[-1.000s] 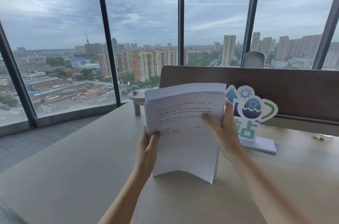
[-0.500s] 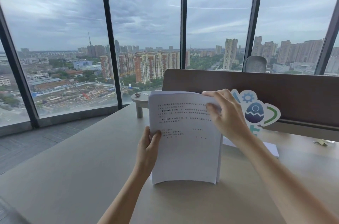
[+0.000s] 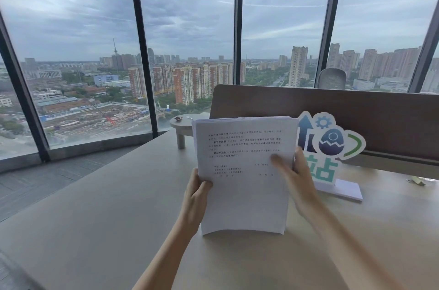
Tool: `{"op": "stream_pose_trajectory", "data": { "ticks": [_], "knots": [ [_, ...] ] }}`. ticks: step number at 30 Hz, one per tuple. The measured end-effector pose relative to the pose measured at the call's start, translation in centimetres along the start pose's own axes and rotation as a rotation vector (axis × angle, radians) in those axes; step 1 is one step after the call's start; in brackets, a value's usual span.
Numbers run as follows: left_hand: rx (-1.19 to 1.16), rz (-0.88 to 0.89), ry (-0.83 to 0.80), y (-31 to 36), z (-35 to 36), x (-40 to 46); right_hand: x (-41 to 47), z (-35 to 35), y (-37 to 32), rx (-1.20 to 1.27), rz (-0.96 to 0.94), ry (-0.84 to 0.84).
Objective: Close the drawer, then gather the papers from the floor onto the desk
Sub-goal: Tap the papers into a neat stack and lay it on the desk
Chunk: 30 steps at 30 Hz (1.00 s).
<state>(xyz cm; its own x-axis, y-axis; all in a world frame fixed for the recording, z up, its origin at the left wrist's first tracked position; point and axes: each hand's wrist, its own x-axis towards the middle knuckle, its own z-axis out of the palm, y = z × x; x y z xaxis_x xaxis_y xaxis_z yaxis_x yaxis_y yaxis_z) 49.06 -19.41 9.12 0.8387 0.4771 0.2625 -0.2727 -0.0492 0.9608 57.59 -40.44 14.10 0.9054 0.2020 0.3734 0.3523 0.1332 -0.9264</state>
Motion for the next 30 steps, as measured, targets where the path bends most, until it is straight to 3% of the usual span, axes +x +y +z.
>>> {"op": "stream_pose_trajectory", "data": {
  "ticks": [3,9,16,21,30],
  "knots": [
    [0.071,0.007,-0.019,0.0,0.2,0.2,-1.9,0.2,2.9,0.063,0.095,-0.024],
    [0.171,0.116,0.045,0.9,0.4,0.6,-0.9,0.4,3.2,0.138,0.047,0.081],
    [0.282,0.012,-0.070,-3.0,-0.3,-0.8,-3.0,1.1,6.0,-0.078,0.099,0.112],
    [0.263,0.027,0.005,-3.5,-0.5,-0.1,-2.9,1.2,6.1,-0.060,0.103,0.117],
    [0.300,-0.062,-0.002,-5.8,-0.9,-1.5,-4.8,1.4,8.5,-0.190,0.227,0.002]
  ]
}}
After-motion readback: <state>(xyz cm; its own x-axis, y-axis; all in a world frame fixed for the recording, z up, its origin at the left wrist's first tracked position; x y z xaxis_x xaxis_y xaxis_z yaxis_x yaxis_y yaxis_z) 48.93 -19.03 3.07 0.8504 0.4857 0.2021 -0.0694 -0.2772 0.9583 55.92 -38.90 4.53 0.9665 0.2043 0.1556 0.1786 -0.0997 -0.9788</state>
